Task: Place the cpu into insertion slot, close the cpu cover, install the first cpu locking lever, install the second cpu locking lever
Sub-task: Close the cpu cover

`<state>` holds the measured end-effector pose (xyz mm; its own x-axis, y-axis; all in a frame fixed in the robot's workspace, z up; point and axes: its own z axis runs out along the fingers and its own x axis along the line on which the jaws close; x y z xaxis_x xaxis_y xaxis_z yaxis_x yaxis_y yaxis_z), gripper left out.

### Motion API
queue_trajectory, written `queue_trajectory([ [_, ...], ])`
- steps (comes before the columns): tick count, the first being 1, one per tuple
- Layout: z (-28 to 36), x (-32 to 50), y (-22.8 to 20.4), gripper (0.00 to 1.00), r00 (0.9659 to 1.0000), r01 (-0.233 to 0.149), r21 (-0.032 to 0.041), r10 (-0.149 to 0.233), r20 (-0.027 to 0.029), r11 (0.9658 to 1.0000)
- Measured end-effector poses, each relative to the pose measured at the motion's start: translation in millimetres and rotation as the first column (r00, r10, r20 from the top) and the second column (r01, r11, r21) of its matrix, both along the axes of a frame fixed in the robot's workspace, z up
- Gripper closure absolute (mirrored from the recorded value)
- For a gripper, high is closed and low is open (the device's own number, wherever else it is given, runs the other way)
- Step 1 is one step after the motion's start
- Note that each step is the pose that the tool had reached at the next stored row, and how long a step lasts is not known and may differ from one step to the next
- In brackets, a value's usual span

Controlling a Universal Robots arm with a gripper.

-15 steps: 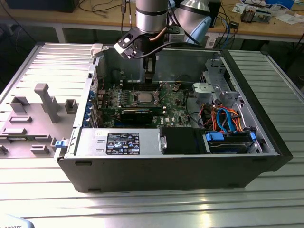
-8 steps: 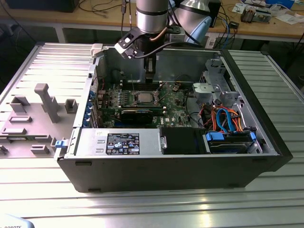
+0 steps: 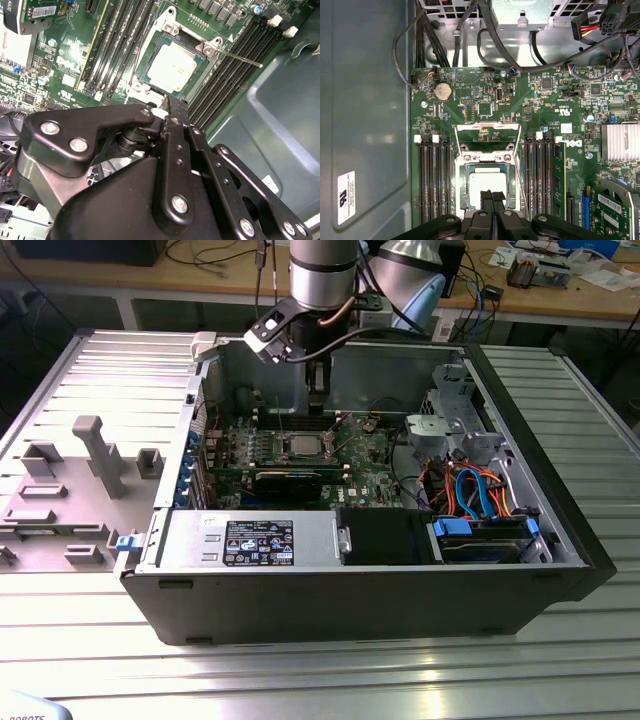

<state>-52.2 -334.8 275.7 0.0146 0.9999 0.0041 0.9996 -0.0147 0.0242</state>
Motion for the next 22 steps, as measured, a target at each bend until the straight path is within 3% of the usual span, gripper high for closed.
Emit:
queue_trajectory([
  [6,1.4,0.5,-0.1,0.89,1.0000,0.000,-0.0001,0.000,-0.0001,1.0000],
  [18,1.4,19.0,0.0,0.89,1.0000,0.000,-0.0001,0.000,0.0000,1.0000],
  [19,1.4,24.2,-0.1,0.89,1.0000,0.000,0.0000,0.000,0.0000,1.0000],
  [22,1.4,29.3,0.0,0.89,1.0000,0.000,-0.0001,0.000,0.0000,1.0000],
])
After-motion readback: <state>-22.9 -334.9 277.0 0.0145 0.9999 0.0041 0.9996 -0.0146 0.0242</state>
